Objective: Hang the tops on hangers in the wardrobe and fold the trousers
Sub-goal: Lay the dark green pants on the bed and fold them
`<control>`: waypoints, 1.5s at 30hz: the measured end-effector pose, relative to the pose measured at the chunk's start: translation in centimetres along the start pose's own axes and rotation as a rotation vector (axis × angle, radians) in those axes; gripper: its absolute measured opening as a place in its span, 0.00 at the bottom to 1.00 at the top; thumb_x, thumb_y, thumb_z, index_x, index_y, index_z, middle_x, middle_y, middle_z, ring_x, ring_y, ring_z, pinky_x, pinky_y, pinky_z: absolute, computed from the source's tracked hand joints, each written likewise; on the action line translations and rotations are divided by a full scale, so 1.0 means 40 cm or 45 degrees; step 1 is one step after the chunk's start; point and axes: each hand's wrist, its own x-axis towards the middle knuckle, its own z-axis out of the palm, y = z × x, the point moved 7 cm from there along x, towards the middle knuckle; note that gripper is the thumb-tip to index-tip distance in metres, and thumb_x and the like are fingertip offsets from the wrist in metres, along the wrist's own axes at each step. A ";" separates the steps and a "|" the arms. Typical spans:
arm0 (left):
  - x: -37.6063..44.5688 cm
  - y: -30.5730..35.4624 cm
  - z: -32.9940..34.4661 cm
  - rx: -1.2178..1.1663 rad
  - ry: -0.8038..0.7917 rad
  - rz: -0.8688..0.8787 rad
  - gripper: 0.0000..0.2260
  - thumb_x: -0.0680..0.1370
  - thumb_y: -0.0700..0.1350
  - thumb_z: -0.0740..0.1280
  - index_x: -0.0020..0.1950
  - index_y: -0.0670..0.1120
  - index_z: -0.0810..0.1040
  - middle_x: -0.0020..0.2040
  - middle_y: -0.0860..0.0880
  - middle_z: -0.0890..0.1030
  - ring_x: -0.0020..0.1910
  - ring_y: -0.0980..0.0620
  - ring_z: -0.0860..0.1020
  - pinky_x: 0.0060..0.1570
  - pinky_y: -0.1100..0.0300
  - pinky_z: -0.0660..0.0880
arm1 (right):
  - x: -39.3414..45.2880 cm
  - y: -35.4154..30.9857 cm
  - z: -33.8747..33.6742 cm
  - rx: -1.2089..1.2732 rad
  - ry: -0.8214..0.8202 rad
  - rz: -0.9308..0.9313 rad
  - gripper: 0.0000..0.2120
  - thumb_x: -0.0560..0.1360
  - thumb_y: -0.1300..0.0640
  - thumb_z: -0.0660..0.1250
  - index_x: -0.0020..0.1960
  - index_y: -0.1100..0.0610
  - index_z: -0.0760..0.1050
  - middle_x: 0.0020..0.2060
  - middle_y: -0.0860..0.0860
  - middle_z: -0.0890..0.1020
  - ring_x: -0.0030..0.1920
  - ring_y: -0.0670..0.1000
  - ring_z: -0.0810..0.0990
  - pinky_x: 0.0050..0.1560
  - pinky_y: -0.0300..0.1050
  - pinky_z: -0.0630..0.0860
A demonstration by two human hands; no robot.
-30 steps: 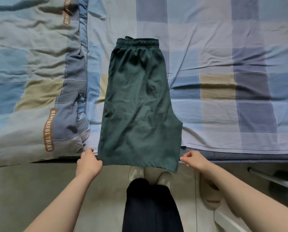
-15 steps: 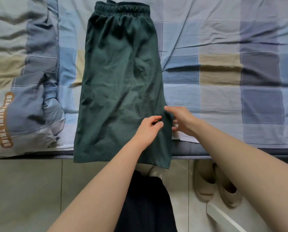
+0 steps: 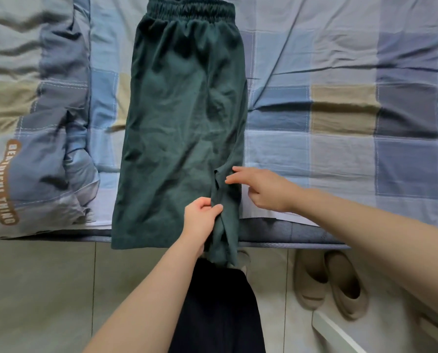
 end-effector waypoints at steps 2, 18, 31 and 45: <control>0.015 0.014 -0.047 0.083 0.030 0.027 0.01 0.74 0.40 0.71 0.44 0.45 0.82 0.36 0.50 0.84 0.33 0.55 0.80 0.37 0.62 0.78 | 0.005 0.001 0.030 -0.585 -0.015 -0.200 0.33 0.73 0.69 0.56 0.76 0.51 0.58 0.77 0.50 0.57 0.77 0.50 0.50 0.74 0.43 0.53; 0.095 0.221 -0.370 2.395 -0.023 1.688 0.43 0.65 0.26 0.70 0.75 0.50 0.60 0.73 0.41 0.70 0.70 0.37 0.70 0.63 0.40 0.70 | 0.067 0.001 0.112 -1.063 0.459 -0.249 0.29 0.71 0.57 0.68 0.71 0.49 0.70 0.70 0.51 0.72 0.70 0.59 0.70 0.64 0.63 0.70; 0.183 0.320 -0.430 0.921 -0.171 0.807 0.16 0.76 0.29 0.62 0.54 0.46 0.83 0.55 0.49 0.83 0.56 0.52 0.79 0.58 0.53 0.75 | 0.119 0.091 -0.018 0.682 0.490 0.402 0.16 0.79 0.62 0.58 0.33 0.58 0.72 0.33 0.51 0.74 0.36 0.51 0.71 0.36 0.48 0.67; 0.276 0.300 -0.463 0.238 0.244 0.414 0.10 0.77 0.52 0.69 0.48 0.45 0.74 0.39 0.46 0.74 0.40 0.51 0.71 0.44 0.55 0.68 | 0.107 0.174 0.015 1.488 0.908 0.810 0.14 0.80 0.51 0.61 0.38 0.57 0.69 0.33 0.53 0.70 0.30 0.46 0.73 0.28 0.38 0.74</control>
